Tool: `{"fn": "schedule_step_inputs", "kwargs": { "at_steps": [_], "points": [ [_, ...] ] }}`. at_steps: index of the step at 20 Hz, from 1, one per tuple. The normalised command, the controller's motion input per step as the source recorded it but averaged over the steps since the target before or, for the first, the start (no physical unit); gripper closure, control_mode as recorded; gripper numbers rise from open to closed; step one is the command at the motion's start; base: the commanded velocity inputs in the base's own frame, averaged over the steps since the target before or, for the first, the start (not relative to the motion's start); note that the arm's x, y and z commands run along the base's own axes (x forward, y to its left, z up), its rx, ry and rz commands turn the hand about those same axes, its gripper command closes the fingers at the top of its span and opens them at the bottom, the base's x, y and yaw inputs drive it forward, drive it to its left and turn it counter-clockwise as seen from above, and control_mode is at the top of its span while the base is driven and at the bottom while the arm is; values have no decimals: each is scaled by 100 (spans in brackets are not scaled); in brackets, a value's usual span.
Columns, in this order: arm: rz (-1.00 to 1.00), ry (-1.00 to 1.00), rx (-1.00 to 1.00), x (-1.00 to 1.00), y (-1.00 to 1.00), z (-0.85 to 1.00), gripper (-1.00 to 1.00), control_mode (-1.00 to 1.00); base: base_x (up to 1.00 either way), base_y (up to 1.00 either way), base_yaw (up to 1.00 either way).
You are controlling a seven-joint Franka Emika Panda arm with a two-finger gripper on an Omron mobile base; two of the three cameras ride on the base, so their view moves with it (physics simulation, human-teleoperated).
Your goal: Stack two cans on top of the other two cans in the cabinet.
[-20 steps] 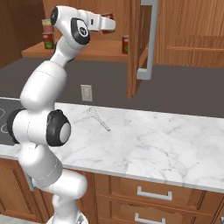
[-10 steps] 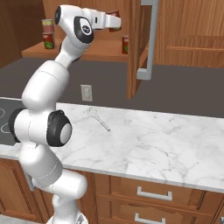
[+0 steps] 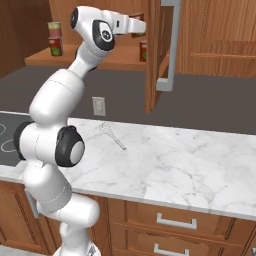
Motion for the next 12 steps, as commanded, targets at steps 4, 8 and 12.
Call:
{"fn": "schedule_step_inputs", "kwargs": {
  "at_steps": [4, 8, 12],
  "points": [
    [0, 0, 8, 4, -18, 0, 100, -100, 0, 0, 0],
    [0, 0, 8, 2, -18, 0, 100, -100, 0, 0, 0],
    [0, 0, 5, 5, -16, 0, 100, -100, 0, 0, 0]
  ]
}}
